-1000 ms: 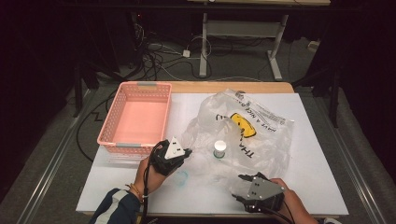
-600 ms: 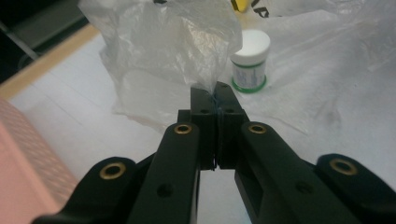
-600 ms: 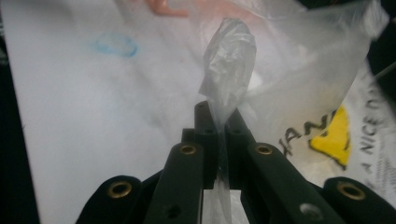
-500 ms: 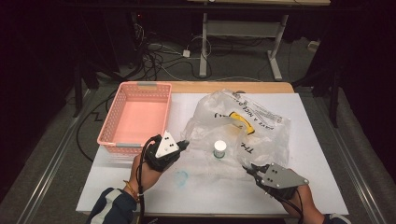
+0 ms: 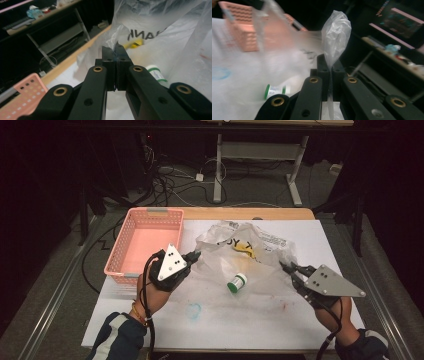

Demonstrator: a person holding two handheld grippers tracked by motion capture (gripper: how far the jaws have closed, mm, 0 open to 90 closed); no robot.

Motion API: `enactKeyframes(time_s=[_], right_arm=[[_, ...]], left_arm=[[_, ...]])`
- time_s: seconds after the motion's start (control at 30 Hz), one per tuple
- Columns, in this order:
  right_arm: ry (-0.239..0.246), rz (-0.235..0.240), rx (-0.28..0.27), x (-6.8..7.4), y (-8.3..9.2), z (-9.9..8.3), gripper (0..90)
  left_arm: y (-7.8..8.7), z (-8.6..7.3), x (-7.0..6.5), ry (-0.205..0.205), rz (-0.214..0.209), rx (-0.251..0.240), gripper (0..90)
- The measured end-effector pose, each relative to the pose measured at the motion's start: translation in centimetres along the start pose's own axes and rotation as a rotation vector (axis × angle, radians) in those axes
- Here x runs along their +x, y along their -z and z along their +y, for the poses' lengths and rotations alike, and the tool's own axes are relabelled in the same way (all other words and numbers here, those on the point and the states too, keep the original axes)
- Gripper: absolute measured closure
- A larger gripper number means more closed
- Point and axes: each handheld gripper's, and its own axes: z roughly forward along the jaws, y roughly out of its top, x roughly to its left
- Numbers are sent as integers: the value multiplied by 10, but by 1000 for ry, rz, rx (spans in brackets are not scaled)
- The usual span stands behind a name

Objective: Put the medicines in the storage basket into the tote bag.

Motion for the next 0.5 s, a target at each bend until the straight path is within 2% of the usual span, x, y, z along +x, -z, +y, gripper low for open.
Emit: enactKeyframes(time_s=[0.03, 0.07, 0.13, 0.2, 0.23, 0.3, 0.5], right_arm=[[-2, -14, -4, -6, 1, 2, 900], [-2, -14, -4, -6, 1, 2, 900], [-19, -50, -13, -19, 1, 4, 900], [-39, -69, -24, -26, 1, 5, 900], [-39, -69, -24, -26, 1, 5, 900], [-69, -82, -35, -31, 0, 5, 900], [-56, -89, -32, -29, -8, 5, 900]], left_arm=[[1, 3, 2, 3, 4, -8, 864], [2, 5, 4, 4, 8, -12, 864], [3, 9, 7, 6, 18, -23, 864], [4, 11, 9, 18, 24, -38, 864], [5, 12, 10, 23, 25, -44, 864], [5, 13, 11, 31, 32, -55, 864], [3, 17, 10, 37, 42, -73, 865]])
